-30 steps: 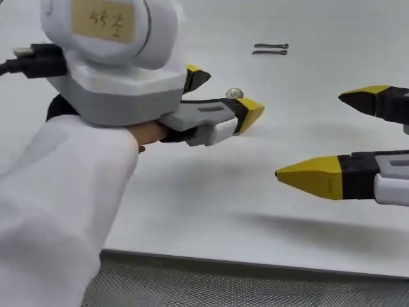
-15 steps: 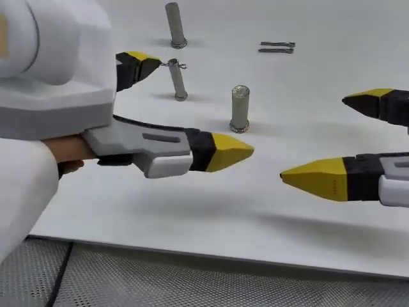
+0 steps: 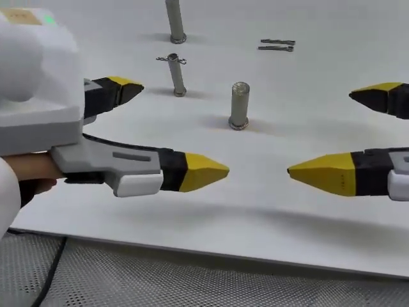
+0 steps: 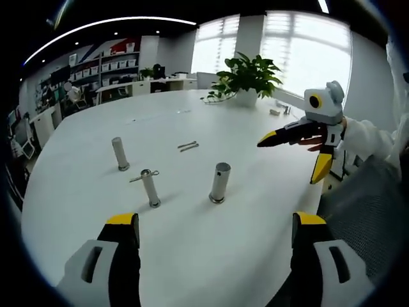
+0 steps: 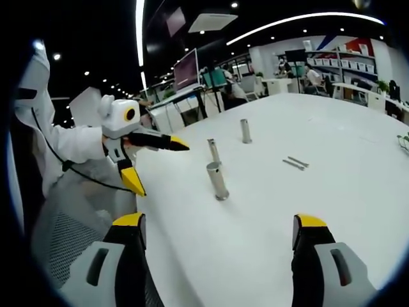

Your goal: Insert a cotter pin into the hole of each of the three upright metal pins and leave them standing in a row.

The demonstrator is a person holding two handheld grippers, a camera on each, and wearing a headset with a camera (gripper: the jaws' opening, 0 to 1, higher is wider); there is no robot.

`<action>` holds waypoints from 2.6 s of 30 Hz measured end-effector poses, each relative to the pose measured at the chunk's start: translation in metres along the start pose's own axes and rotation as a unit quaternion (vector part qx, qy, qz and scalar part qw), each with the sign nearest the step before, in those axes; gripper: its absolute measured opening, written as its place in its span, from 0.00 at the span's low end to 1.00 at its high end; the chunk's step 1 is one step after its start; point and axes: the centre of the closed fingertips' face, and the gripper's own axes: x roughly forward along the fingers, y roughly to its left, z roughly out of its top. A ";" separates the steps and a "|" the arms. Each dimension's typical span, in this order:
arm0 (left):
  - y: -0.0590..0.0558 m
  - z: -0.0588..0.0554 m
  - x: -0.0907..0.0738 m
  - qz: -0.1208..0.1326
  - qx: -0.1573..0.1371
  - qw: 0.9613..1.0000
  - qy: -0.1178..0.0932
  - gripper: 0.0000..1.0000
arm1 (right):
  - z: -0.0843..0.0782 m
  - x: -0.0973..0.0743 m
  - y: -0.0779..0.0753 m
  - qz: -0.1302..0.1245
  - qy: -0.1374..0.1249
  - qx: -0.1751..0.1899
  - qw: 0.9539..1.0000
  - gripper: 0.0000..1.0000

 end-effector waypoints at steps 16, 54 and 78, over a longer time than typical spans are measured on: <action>-0.001 0.006 -0.001 0.005 -0.019 1.000 -0.016 0.99 | 0.025 -0.005 -0.062 -0.034 0.042 -0.119 0.991 0.80; -0.002 0.008 -0.018 0.018 -0.038 0.999 -0.029 0.99 | 0.042 0.103 -0.147 0.022 0.179 -0.247 0.952 0.04; 0.002 0.002 -0.016 0.021 -0.068 0.997 -0.031 0.99 | 0.035 0.127 -0.150 0.038 0.229 -0.271 0.934 0.00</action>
